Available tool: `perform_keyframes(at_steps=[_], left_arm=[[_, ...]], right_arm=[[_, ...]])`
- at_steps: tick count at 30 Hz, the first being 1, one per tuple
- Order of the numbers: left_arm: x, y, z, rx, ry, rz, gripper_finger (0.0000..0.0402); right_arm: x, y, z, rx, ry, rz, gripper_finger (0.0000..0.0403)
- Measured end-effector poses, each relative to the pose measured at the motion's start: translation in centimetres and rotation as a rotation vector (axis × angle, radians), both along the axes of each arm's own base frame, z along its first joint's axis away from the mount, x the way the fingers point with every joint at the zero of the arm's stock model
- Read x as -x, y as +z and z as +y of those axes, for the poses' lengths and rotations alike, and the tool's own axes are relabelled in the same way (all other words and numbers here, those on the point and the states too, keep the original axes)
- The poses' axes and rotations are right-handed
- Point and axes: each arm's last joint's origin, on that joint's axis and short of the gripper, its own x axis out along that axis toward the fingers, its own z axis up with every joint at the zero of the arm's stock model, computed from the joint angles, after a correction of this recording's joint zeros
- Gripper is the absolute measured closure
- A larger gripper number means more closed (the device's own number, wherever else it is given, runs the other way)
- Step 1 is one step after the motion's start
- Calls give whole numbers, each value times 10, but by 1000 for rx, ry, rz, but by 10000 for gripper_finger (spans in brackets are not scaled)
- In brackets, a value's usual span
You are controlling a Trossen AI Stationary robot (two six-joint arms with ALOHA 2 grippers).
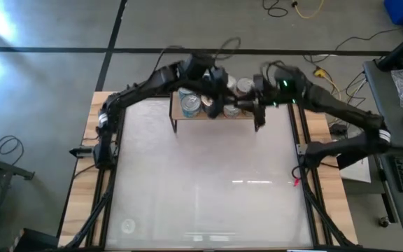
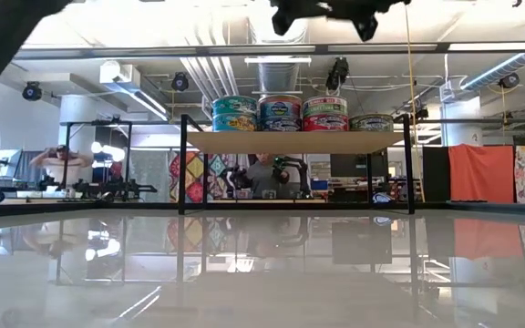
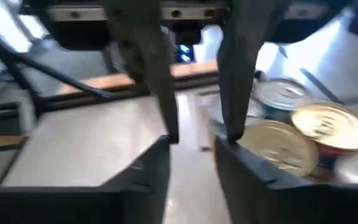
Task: Stack canned seafood by type on shelf
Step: Return to Home Position
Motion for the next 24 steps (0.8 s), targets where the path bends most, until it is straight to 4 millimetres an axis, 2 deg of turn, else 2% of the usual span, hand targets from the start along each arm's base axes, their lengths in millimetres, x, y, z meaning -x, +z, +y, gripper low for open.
perform_keyframes(at_steps=[5,7,10,14,17,19,24], left_arm=[[16,-6,-45,86,-16,-15,333],[30,-8,-63,111,6,-57,348],[60,-8,-81,139,50,-124,365],[105,-19,-90,191,76,-174,379],[140,-30,-95,192,86,-189,392],[163,-40,-95,177,157,-167,398],[206,-72,-95,-12,318,-94,400]], right_arm=[[25,-8,33,-12,64,-153,380],[40,-10,40,-62,49,-185,387],[56,-14,45,-85,28,-208,384],[75,-17,53,-13,37,-189,379],[83,-22,57,-46,34,-136,381],[84,-23,57,-69,29,-126,384],[79,-26,53,-1,-21,-124,383]])
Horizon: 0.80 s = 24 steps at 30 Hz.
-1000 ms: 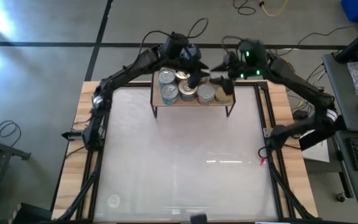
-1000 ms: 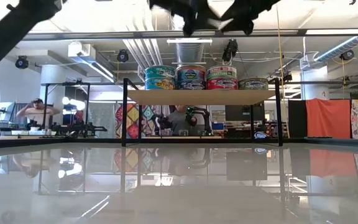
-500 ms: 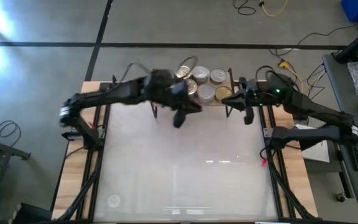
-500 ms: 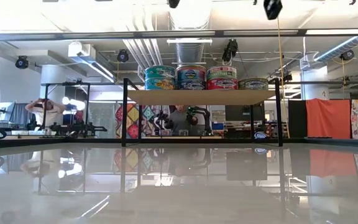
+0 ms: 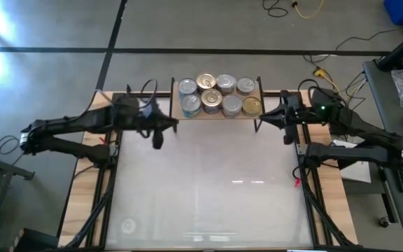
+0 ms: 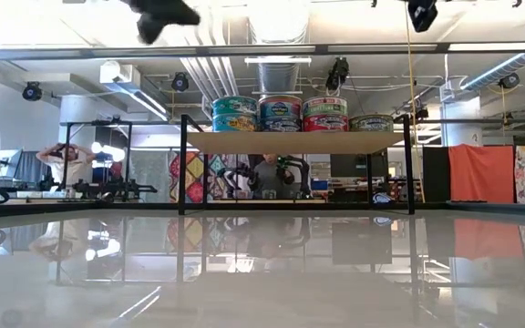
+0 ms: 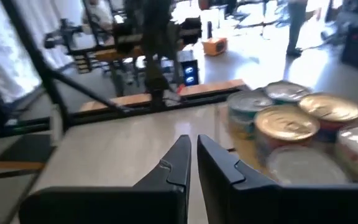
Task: Stack canned seafood by type on shelf
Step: Return to Home Position
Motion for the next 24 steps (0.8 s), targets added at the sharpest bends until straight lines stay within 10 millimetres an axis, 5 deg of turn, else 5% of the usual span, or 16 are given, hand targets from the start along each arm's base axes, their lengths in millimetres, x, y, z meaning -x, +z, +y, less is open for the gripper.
perform_keyframes(at_steps=[8,15,21,24], left_arm=[[54,-39,-12,57,-6,-36,400],[91,-75,-22,8,-95,-216,400],[97,-108,-22,67,-76,-220,400],[96,-117,-22,26,-69,-281,400]], right_arm=[[-19,-20,-4,188,16,-262,385],[-27,-62,25,186,229,-338,385],[-2,-59,36,158,272,-382,385],[36,-47,41,240,254,-479,385]])
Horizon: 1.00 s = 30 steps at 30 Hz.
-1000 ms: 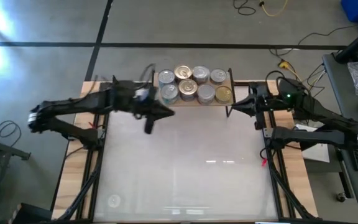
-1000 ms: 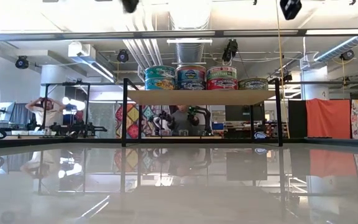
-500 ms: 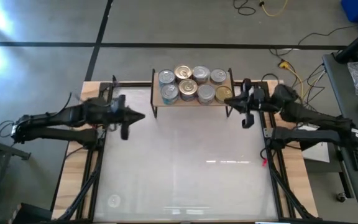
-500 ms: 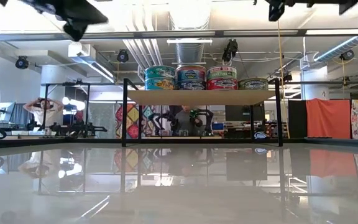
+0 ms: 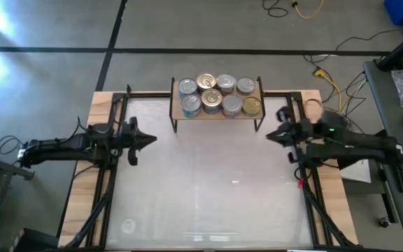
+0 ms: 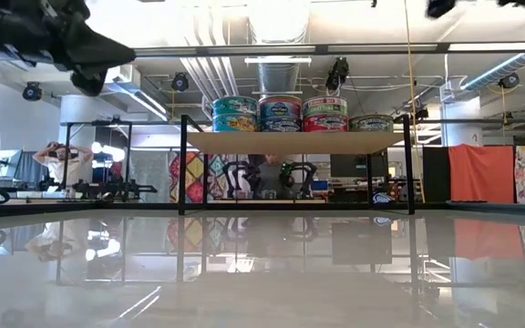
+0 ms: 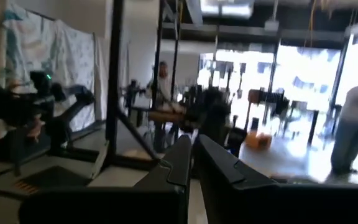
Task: Stack canned seafood by type on shelf
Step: Return to Home Position
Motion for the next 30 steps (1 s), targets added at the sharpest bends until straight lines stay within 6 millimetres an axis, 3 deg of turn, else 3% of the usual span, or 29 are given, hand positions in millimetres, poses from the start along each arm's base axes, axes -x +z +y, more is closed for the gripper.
perform_keyframes(at_steps=[6,10,15,20,23,30], left_arm=[[-2,-29,-1,-23,-47,-203,400],[-1,-56,-1,8,-51,-156,400],[-1,-63,0,186,20,-2,400],[-1,-55,-2,30,-59,-50,400],[1,-57,-3,-41,-96,-71,400],[8,-61,-8,-161,-204,-104,400]], right_arm=[[21,-20,4,53,-10,-52,385],[20,-48,4,55,-15,-63,385],[20,-77,2,26,-79,-163,385],[23,-94,2,20,-75,-212,385],[20,-100,2,-27,-59,-146,385],[20,-101,6,-73,37,-118,385]])
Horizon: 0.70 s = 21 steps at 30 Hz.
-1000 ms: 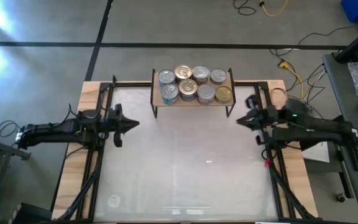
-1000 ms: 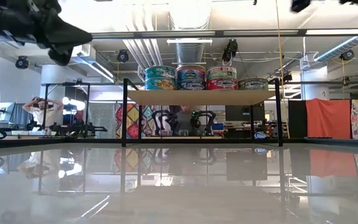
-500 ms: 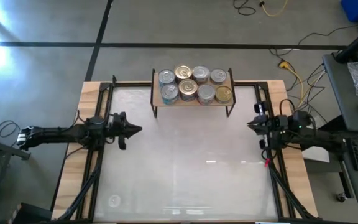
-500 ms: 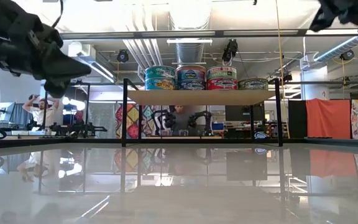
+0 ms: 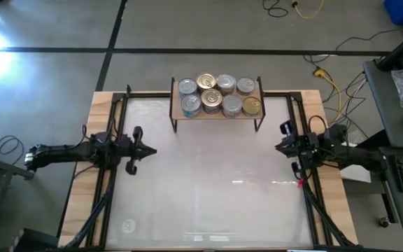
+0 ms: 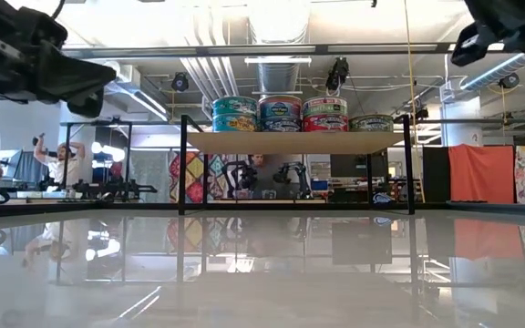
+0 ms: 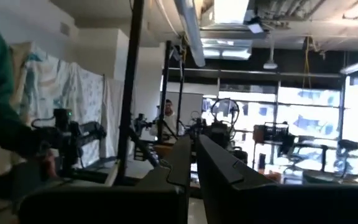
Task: Stack canned seafood by type on shelf
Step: Return to Home Position
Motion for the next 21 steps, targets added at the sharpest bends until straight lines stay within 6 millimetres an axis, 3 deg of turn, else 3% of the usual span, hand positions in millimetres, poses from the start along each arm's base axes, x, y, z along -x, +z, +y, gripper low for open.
perform_keyframes(at_steps=[4,10,14,21], left_arm=[[4,-1,-2,-24,-35,3,400],[8,1,-7,-95,-137,-40,400],[9,2,-9,-128,-212,-56,400],[7,-1,-9,-79,-229,-20,400]], right_arm=[[-5,-11,0,-126,30,81,385],[-7,-9,1,-114,5,61,385],[-11,-20,4,-199,56,201,385],[-13,-33,4,-98,-12,306,385]])
